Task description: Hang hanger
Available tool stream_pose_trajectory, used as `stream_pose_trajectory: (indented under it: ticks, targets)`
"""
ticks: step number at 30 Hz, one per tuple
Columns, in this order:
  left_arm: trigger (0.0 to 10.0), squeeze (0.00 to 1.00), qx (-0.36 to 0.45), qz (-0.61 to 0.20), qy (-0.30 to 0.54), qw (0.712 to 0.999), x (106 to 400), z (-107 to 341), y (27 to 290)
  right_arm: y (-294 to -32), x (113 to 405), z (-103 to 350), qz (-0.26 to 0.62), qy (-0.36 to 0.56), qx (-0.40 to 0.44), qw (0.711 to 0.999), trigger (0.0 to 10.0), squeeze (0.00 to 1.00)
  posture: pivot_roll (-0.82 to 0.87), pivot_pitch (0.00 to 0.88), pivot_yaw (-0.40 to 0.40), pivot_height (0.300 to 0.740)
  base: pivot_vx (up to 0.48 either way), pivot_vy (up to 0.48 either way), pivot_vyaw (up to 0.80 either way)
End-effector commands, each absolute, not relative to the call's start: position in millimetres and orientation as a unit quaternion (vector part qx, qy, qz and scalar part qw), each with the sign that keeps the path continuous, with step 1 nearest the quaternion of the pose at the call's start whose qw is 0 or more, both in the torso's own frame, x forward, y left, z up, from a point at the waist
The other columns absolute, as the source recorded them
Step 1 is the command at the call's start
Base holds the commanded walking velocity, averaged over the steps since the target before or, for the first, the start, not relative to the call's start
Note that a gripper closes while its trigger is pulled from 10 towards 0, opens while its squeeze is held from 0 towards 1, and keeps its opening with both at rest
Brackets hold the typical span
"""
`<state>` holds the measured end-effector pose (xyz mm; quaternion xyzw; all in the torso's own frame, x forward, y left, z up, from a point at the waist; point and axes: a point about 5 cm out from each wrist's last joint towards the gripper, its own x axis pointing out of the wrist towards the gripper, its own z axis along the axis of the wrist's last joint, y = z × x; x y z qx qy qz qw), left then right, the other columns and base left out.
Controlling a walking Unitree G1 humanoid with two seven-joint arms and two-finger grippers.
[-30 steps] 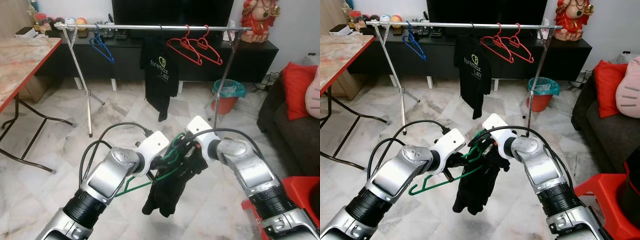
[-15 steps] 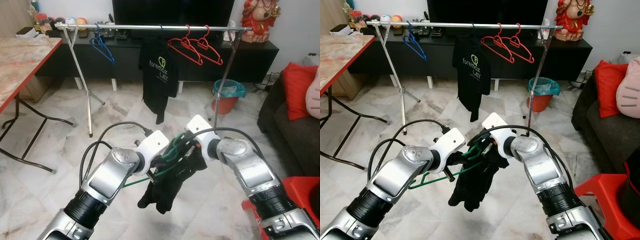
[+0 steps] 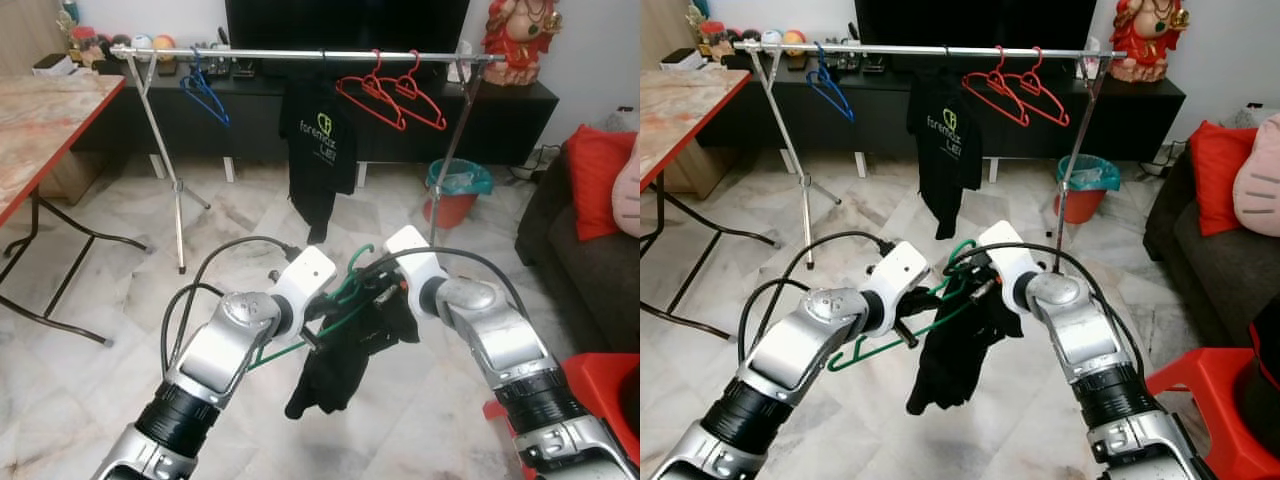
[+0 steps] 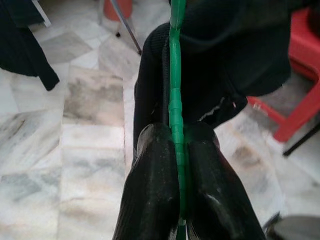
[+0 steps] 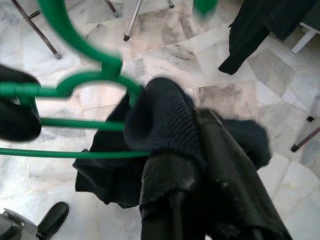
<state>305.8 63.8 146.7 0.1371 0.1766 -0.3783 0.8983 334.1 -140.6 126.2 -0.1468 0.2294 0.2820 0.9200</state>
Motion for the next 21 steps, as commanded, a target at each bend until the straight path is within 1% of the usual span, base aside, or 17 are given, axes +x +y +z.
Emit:
stream_pose_trajectory:
  ticks: [1, 4, 7, 9, 15, 18, 19, 21]
  targets:
    - [0.0, 0.0, 0.124, -0.373, 0.147, 0.907, 309, 156, 64, -138, 330, 126, 0.292, 0.231, -0.135, 0.918, 10.0, 0.0, 0.03, 0.0, -0.034, 0.74, 0.0, 0.0, 0.0]
    - [0.0, 0.0, 0.103, -0.384, 0.138, 0.907, 308, 159, 61, -139, 327, 129, 0.297, 0.219, -0.126, 0.921, 10.0, 0.0, 0.03, 0.0, -0.034, 0.74, 0.0, 0.0, 0.0]
    - [0.0, 0.0, 0.081, -0.395, 0.135, 0.905, 307, 160, 58, -134, 325, 140, 0.322, 0.193, -0.085, 0.923, 10.0, 0.0, 0.02, 0.0, -0.034, 0.74, 0.0, 0.0, 0.0]
    - [0.0, 0.0, 0.078, -0.398, 0.135, 0.904, 307, 160, 58, -126, 319, 148, 0.356, 0.18, -0.087, 0.913, 10.0, 0.0, 0.02, 0.0, -0.034, 0.74, 0.0, 0.0, 0.0]
    - [0.0, 0.0, 0.069, -0.403, 0.126, 0.904, 307, 162, 55, -116, 305, 156, 0.397, 0.163, -0.094, 0.898, 10.0, 0.0, 0.02, 0.0, -0.033, 0.74, 0.0, 0.0, 0.0]
    - [0.0, 0.0, 0.06, -0.42, 0.125, 0.897, 305, 162, 52, -111, 291, 160, 0.45, 0.144, -0.117, 0.874, 10.0, 0.0, 0.01, 0.0, -0.031, 0.74, 0.0, 0.0, 0.0]
    - [0.0, 0.0, 0.06, -0.42, 0.125, 0.897, 305, 162, 52, -111, 291, 160, 0.45, 0.144, -0.117, 0.874, 10.0, 0.0, 0.01, 0.0, -0.031, 0.74, 0.0, 0.0, 0.0]
    - [0.0, 0.0, 0.06, -0.423, 0.12, 0.896, 305, 163, 51, -110, 283, 160, 0.472, 0.142, -0.127, 0.861, 10.0, 0.0, 0.01, 0.0, -0.031, 0.74, 0.0, 0.0, 0.0]
